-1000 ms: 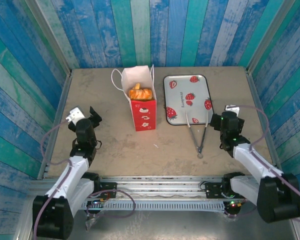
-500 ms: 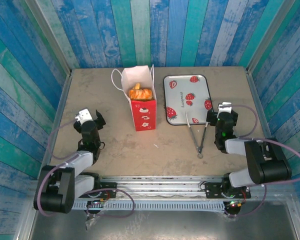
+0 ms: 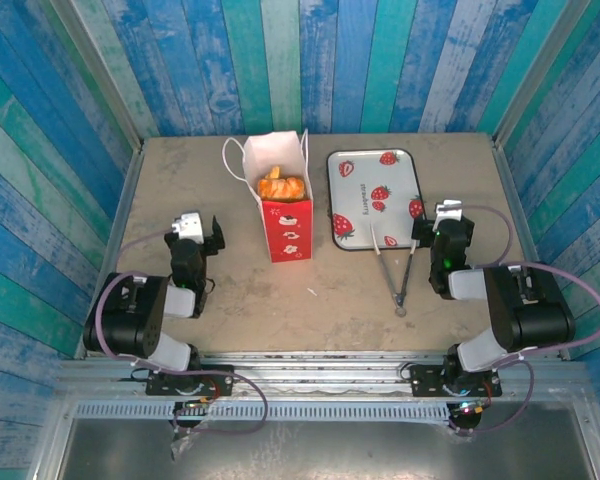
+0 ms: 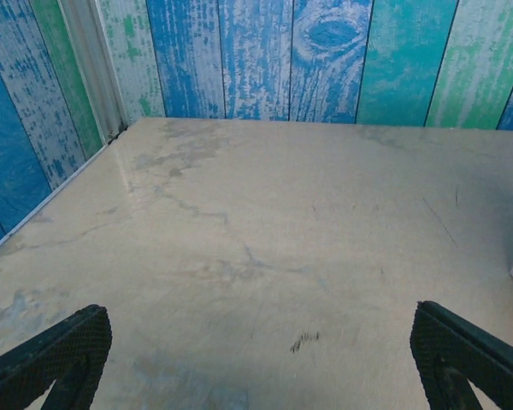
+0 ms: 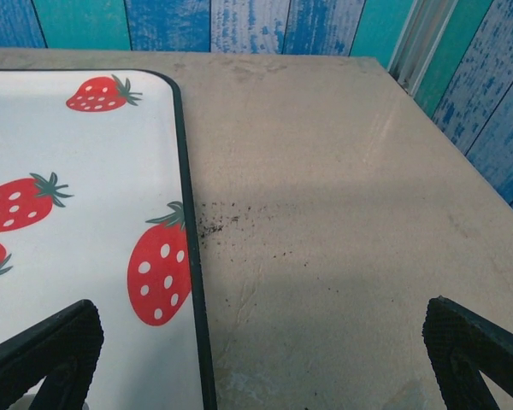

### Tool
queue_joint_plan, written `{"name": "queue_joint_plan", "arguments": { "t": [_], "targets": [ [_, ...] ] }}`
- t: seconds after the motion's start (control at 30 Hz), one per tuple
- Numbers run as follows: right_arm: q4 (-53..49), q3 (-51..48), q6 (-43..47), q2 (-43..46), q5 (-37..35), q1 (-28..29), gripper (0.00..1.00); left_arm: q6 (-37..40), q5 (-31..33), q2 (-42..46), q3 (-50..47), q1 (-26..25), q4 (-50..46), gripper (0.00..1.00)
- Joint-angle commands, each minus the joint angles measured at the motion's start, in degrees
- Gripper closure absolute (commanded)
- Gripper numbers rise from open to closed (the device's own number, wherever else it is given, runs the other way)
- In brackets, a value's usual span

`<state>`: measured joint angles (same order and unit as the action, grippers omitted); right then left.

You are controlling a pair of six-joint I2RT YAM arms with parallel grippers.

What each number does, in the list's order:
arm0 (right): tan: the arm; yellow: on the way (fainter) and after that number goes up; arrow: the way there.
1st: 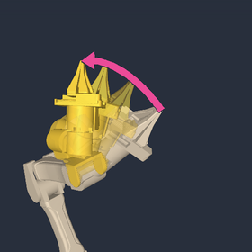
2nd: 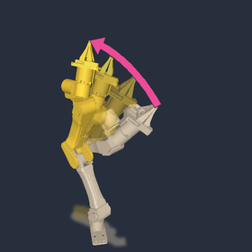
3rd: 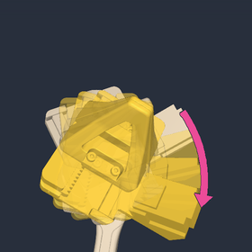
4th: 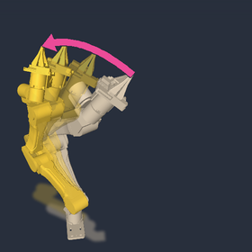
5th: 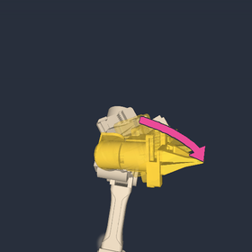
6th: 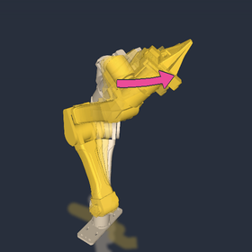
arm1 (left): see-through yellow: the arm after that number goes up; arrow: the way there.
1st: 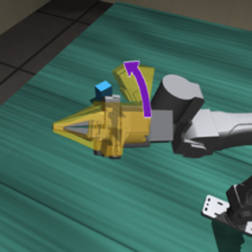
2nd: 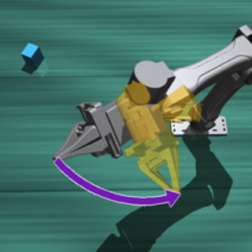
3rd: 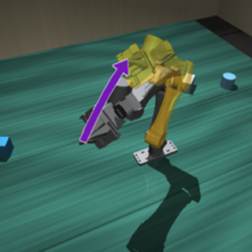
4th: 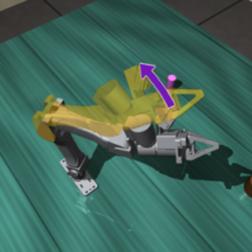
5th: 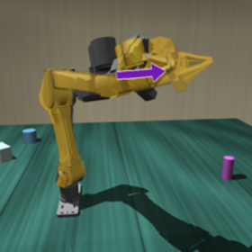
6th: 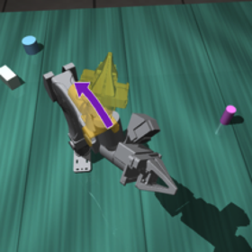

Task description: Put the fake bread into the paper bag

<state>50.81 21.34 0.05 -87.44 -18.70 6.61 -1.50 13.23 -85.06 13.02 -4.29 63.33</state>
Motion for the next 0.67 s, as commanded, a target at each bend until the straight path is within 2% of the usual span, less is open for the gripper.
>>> {"name": "queue_joint_plan", "arguments": {
  "t": [0.0,0.07,0.63],
  "targets": [
    [-0.8,0.8,0.1,0.6,0.5,-0.3,0.00,-0.6,-1.8,-1.6,2.1,2.0,-0.1,0.06],
    [-0.9,0.8,0.0,0.6,0.6,-0.4,0.00,-0.7,-2.1,-0.7,2.6,2.0,-2.4,0.06],
    [-1.1,0.8,0.1,0.8,0.6,-0.4,0.00,-0.4,-2.3,-1.0,2.6,1.9,-1.8,0.06]
  ]
}}
